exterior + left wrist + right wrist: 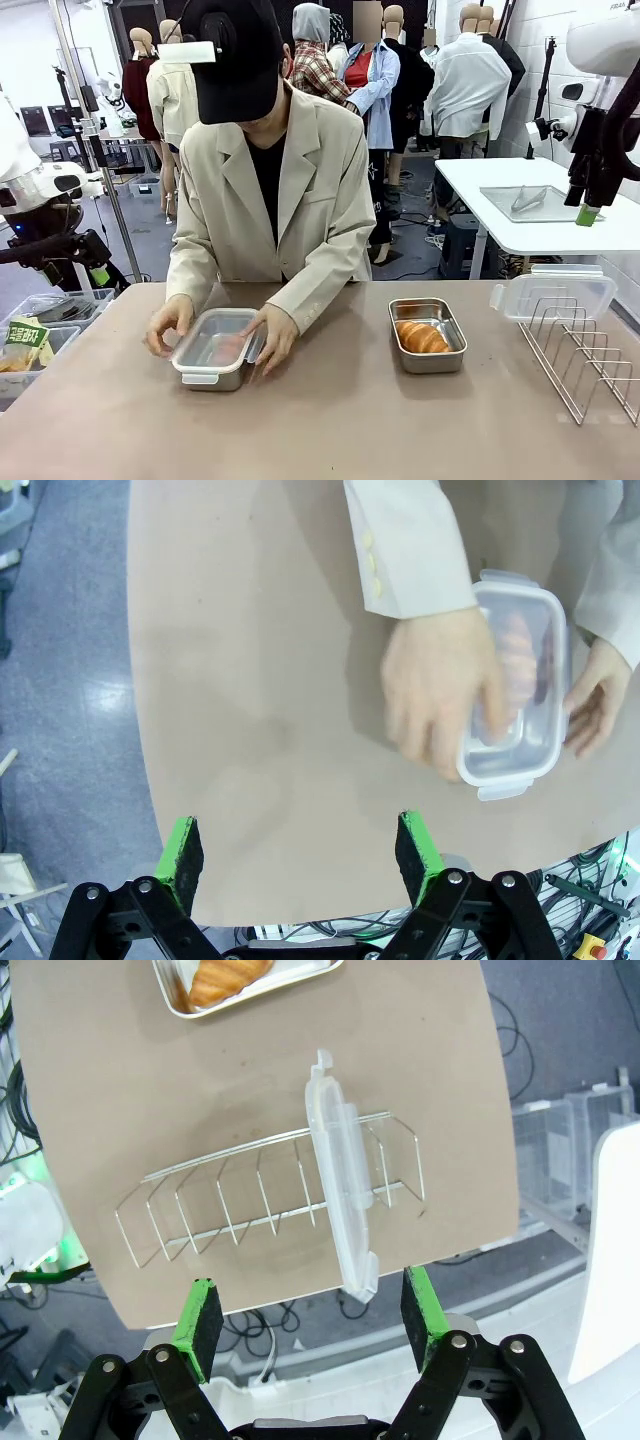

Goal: Place the bread in airtight containers.
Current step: Pick up one Airtight Container lid and hand it to the human.

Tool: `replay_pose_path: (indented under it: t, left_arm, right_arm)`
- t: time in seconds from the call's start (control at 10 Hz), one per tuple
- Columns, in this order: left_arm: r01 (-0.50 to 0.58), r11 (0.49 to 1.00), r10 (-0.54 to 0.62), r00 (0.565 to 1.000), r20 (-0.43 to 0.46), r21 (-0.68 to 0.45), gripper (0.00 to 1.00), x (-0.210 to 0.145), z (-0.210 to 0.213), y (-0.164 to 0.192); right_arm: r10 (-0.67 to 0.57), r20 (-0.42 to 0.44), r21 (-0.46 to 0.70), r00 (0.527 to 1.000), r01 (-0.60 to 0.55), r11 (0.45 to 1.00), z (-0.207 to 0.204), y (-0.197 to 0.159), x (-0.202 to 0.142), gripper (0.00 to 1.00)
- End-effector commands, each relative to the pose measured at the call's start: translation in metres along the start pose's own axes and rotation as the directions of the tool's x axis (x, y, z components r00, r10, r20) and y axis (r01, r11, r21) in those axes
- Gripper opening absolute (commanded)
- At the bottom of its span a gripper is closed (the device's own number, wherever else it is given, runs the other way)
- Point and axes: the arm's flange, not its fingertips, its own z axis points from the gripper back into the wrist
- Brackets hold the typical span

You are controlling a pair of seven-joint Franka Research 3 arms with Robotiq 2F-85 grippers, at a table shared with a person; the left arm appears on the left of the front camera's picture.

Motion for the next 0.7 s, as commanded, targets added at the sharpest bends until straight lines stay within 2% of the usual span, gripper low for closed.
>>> replay_pose_path:
  t: [0.0, 0.6]
  left_arm:
    - [-0.002, 1.0, 0.002, 1.0, 0.002, -0.003, 1.0, 0.0001, 0.0006, 0.0015]
    - [-0.002, 1.0, 0.002, 1.0, 0.002, -0.003, 1.0, 0.0001, 0.0006, 0.0015]
  right_arm:
    - [0.003, -0.011, -0.001, 1.0, -0.003, 1.0, -0.0001, 0.0012, -0.0015, 0.89]
    - [0.003, -0.011, -0.001, 1.0, -0.003, 1.0, -0.0001, 0.0012, -0.0015, 0.89]
